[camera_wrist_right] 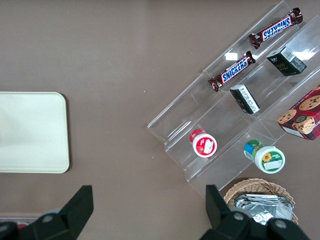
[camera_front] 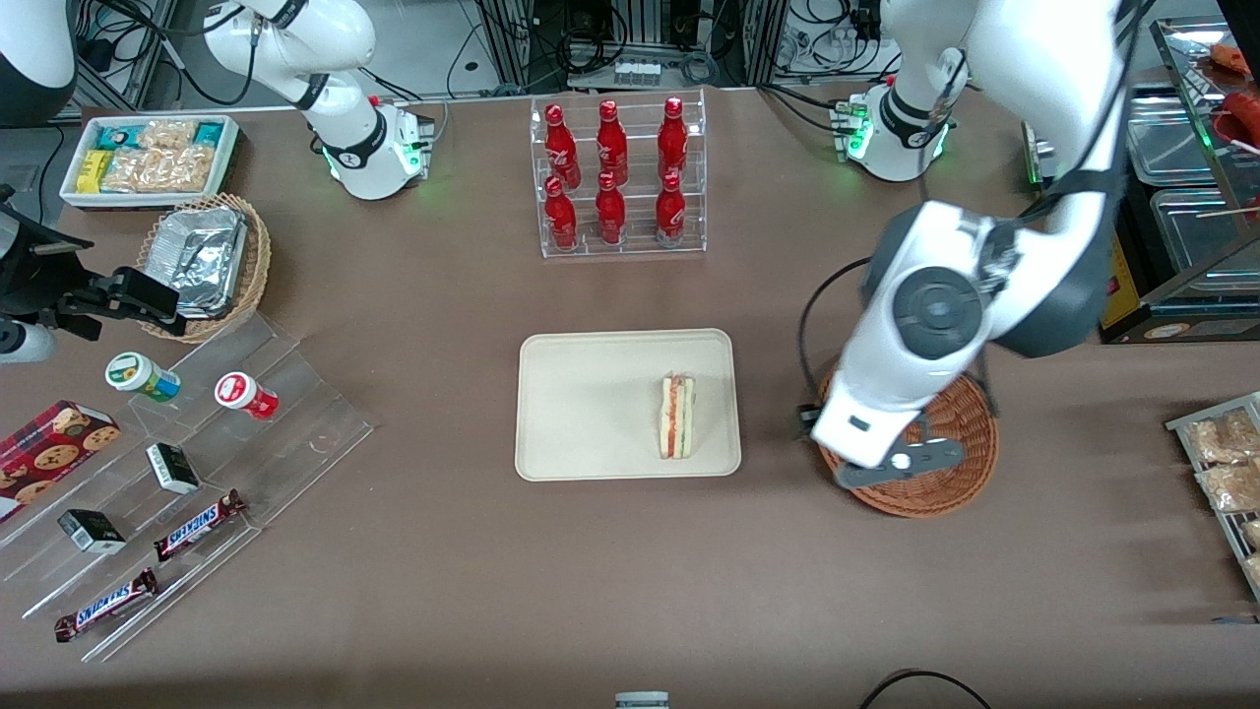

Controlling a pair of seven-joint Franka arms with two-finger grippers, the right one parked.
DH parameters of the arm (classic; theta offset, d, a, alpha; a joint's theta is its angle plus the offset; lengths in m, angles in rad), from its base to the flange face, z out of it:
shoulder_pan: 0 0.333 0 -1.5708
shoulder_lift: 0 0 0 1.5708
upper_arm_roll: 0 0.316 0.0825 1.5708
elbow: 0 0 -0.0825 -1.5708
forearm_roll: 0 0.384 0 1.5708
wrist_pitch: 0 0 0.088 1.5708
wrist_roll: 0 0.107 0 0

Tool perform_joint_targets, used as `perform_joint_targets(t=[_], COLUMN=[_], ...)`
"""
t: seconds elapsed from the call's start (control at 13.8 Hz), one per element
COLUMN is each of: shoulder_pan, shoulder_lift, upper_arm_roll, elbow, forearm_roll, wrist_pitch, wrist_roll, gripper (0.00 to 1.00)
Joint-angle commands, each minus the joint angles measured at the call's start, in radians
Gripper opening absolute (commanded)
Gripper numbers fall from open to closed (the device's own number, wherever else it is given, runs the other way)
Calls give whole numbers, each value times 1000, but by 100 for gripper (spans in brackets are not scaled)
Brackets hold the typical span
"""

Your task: Place sandwich from basket to tray

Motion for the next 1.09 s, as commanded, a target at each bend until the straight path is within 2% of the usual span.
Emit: perform_joint_targets(t=[0.0, 0.29, 0.44, 0.58, 1.02], shoulder_pan=[62, 172, 212, 261, 324], shoulder_lift=[-60, -137, -207, -298, -402], upper_arm_roll=[-7, -7, -7, -7, -4], elbow=[-19, -31, -83, -151, -160], forearm_roll=[-37, -57, -57, -87, -92], wrist_pitch=[-63, -165, -182, -194, -366], wrist_roll=[118, 307, 393, 459, 608], gripper=[100, 100, 100, 100, 100])
